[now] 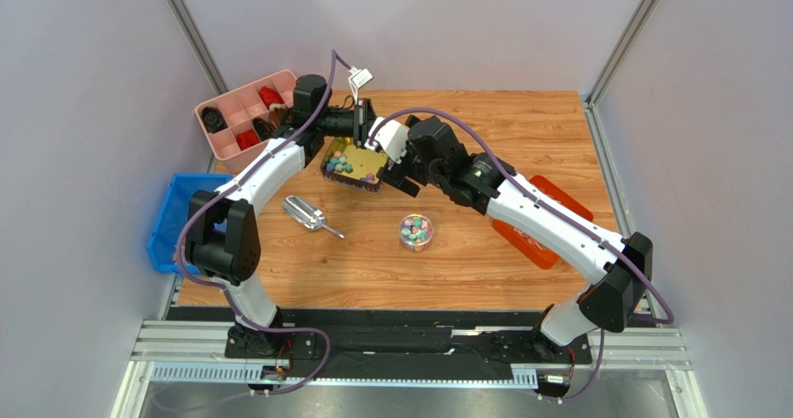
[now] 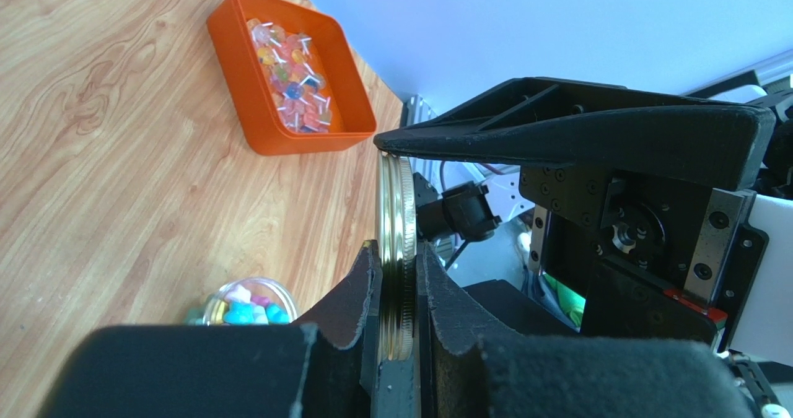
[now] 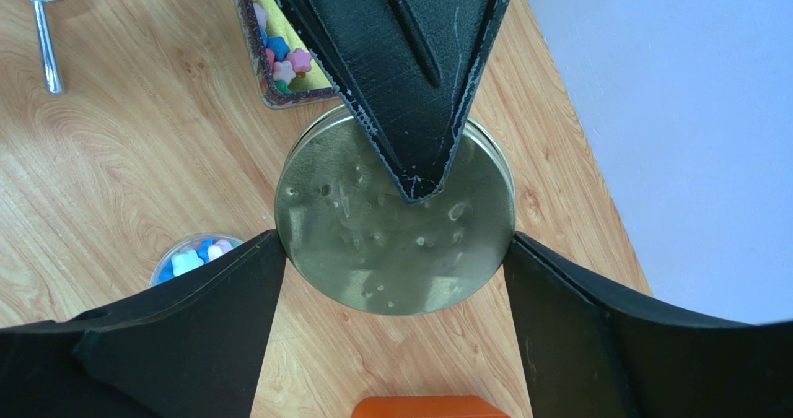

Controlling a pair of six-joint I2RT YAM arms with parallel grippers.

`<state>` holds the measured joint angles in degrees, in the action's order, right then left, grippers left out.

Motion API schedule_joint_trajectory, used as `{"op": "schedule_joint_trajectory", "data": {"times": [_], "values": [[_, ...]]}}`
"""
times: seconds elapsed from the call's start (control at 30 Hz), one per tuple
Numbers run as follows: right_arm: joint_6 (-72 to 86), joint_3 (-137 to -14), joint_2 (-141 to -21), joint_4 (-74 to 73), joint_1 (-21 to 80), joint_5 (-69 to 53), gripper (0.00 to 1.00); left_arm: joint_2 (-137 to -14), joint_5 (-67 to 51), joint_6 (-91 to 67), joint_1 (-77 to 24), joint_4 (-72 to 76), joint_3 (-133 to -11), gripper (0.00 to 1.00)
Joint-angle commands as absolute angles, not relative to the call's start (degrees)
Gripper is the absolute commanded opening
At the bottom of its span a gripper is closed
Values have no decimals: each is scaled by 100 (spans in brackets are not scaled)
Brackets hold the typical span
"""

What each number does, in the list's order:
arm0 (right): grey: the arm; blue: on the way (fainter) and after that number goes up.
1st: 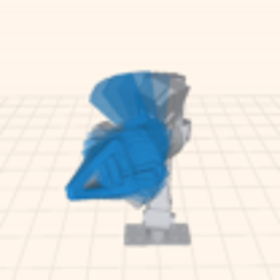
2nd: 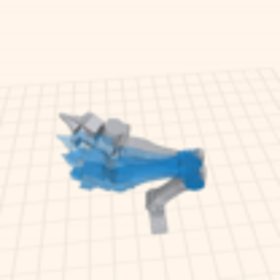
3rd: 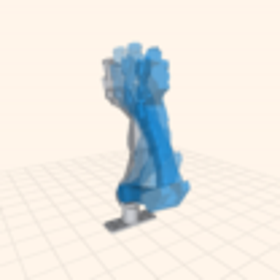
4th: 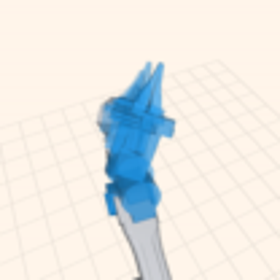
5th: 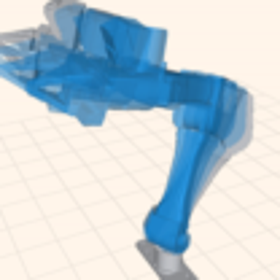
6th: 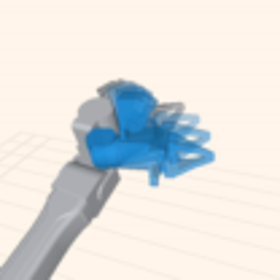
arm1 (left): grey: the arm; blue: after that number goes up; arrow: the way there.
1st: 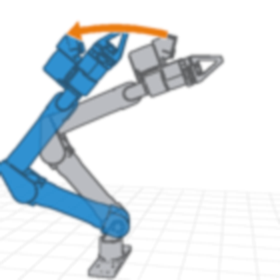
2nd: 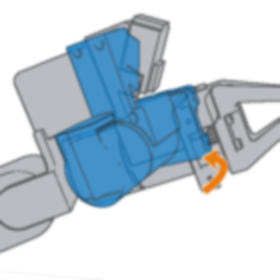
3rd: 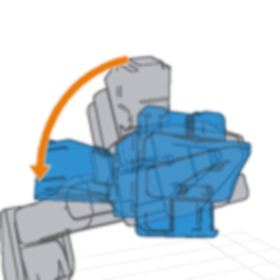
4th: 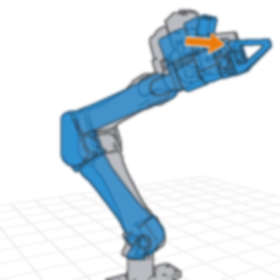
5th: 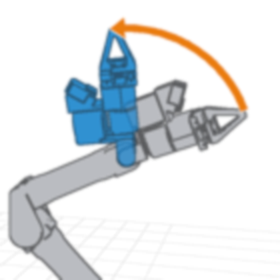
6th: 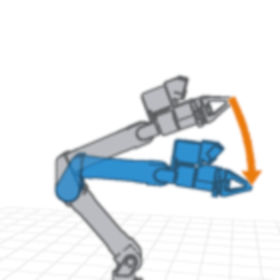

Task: Pack the candies
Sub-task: Close the bottle lid on the packing bottle.

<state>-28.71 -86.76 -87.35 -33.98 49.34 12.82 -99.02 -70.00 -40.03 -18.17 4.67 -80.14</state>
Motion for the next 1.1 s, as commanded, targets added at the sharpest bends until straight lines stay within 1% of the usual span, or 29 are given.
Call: {"op": "schedule_joint_trajectory", "data": {"times": [0.0, 0.17, 0.2, 0.33, 0.4, 0.5, 0.57, 0.6, 0.67, 0.7, 0.9, 0.97, 1.07], "values": [[-2812, -8868, -8710, -3094, 4948, 1327, 85, -9800, -7277, -4341, -1837, 923, -7981, 0], [-2856, -8824, -8754, -3085, 4948, 1275, 81, -9870, -7339, -4596, -1846, 1212, -7928, 0], [-2865, -8816, -8763, -3085, 4957, 1274, 79, -9888, -7356, -4631, -1837, 1256, -7928, 0], [-2883, -8824, -8754, -3085, 4948, 1257, 66, -9879, -7392, -4746, -1837, 1345, -7919, 0], [-2883, -8824, -8754, -3085, 4948, 1248, 62, -9888, -7392, -4764, -1837, 1388, -7901, 0], [-2892, -8824, -8754, -3129, 4948, 1239, 61, -9888, -7400, -4755, -1837, 1397, -7893, 1], [-2883, -8842, -8719, -3190, 4948, 1204, 61, -9870, -7383, -4720, -1828, 1389, -7866, 10], [-2883, -8833, -8710, -3208, 4957, 1178, 61, -9870, -7365, -4676, -1828, 1380, -7849, 20], [-2883, -8842, -8666, -3261, 4948, 1152, 61, -9853, -7330, -4641, -1828, 1389, -7822, 24], [-2883, -8842, -8666, -3269, 4948, 1143, 61, -9835, -7321, -4571, -1828, 1380, -7814, 30], [-2918, -8772, -8543, -3349, 4948, 1108, 61, -9607, -7111, -4158, -1776, 1135, -7734, 48], [-2927, -8737, -8534, -3357, 4948, 1134, 61, -9501, -7005, -3929, -1749, 968, -7734, 50], [-2962, -8675, -8482, -3366, 4948, 1142, 61, -9326, -6935, -3815, -1626, 940, -7691, 57]]}}
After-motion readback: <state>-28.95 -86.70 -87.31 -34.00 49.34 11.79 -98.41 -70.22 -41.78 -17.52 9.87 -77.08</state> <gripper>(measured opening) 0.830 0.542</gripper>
